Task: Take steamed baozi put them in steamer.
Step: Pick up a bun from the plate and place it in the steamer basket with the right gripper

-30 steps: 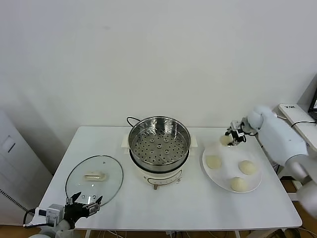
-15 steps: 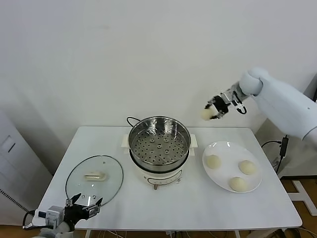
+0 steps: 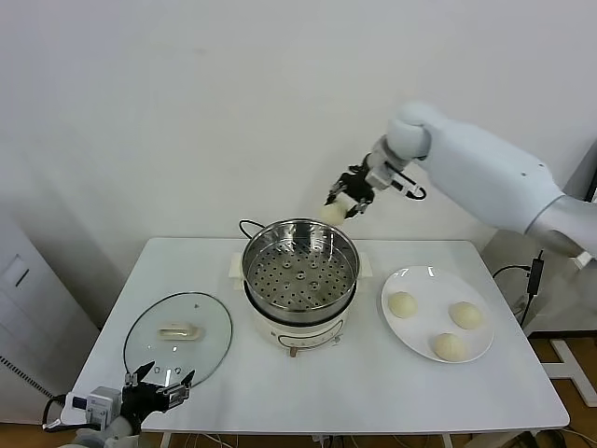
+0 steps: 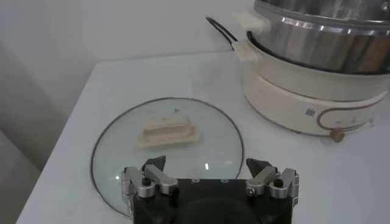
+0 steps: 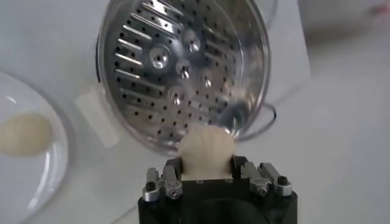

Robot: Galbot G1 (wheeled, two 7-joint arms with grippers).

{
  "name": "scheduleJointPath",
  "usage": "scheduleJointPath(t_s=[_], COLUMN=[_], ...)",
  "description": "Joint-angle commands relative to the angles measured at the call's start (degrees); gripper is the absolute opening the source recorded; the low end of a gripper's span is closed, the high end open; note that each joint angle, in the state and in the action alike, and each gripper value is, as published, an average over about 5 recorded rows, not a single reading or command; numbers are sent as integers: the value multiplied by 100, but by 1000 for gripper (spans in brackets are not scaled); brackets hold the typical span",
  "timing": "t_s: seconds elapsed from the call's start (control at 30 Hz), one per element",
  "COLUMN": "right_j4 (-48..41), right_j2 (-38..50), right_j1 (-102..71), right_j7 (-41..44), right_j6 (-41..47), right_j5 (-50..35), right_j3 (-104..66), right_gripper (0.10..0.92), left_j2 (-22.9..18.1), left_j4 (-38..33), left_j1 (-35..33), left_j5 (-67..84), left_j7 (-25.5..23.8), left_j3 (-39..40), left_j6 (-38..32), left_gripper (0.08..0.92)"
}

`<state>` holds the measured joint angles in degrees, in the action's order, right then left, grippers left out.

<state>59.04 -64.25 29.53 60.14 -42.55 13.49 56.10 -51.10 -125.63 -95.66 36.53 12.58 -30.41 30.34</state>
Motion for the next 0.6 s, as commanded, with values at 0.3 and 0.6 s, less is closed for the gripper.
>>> scheduleJointPath(t_s=[0.3, 0.6], right_j4=[-29, -233], right_j2=[-843, -1007], right_j1=[-1096, -1639], right_j7=[-274, -451], right_j6=[-745, -745], right_j5=[2867, 3405], right_j3=[-772, -1118], right_gripper=[501, 501], left_j2=[7, 6], left_j4=[-33, -36], left_j1=[-11, -32], left_j5=[6, 4], left_j7=[0, 0], left_j3=[-16, -14], left_j6=[2, 2], left_gripper=[823, 823])
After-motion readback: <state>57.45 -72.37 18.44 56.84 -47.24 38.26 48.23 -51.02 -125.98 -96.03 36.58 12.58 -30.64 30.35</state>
